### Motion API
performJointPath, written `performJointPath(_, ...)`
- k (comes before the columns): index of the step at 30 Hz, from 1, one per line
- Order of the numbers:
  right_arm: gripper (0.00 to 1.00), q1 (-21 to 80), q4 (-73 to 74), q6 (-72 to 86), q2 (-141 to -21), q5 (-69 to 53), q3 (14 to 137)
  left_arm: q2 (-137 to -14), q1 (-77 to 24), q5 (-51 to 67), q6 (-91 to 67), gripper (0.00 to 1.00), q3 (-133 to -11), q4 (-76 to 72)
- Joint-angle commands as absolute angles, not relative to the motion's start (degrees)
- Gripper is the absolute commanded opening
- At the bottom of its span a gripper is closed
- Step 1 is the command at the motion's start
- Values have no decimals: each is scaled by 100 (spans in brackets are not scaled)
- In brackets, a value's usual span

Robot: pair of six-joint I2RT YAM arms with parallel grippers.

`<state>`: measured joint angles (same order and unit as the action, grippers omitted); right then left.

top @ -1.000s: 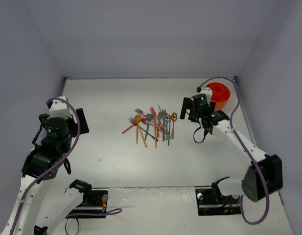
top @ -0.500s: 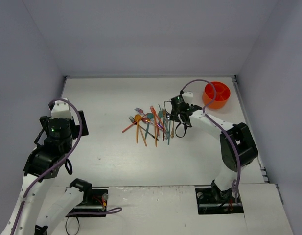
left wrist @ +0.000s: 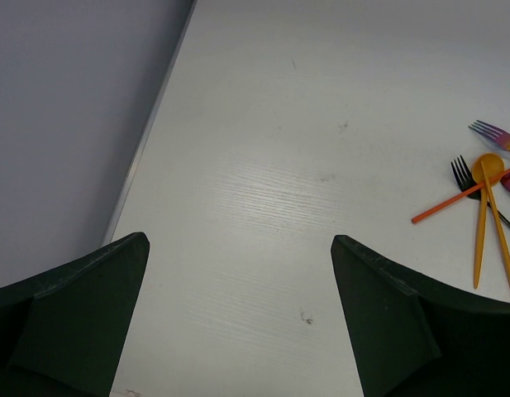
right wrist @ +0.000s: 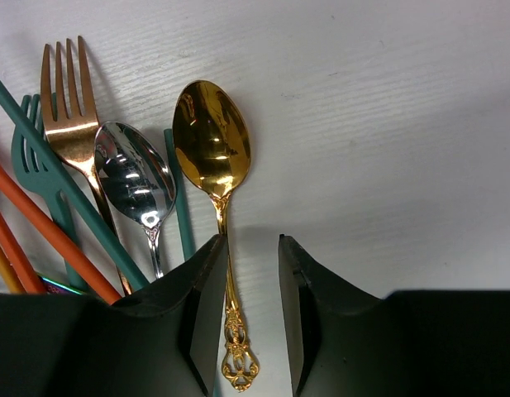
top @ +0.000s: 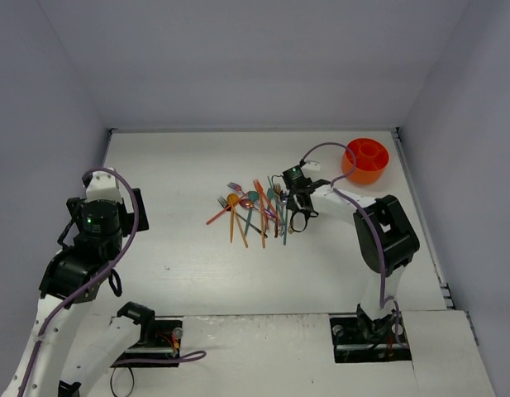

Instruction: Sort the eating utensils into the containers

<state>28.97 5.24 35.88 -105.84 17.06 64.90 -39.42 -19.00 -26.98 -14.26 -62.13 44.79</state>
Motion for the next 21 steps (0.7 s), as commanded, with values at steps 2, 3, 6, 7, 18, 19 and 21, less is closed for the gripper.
performJointPath(2,27,2961,300,3666,-10615,1707,6785,-4008,-1907,-2672,-1538,91,-6328,4411)
performJointPath(3,26,2962,288,3654,-10628,1705,6785,-4008,-1907,-2672,-1543,91,-6334,4417)
performJointPath(6,26,2979,262,3639,-10663,1667,6786,-4008,-1915,-2636,-1565,91,-6337,4439)
performJointPath(7,26,2979,251,3639,-10674,1649,6789,-4008,-1912,-2628,-1569,91,-6337,4443)
performJointPath(18,21,2988,211,3718,-10865,1831,6741,-3981,-1907,-2540,-1644,91,-6258,4536)
performJointPath(19,19,2988,211,3727,-10878,1867,6732,-3977,-1907,-2535,-1648,91,-6258,4545)
performJointPath(21,16,2988,218,3735,-10904,1920,6716,-3958,-1907,-2531,-1660,91,-6251,4553)
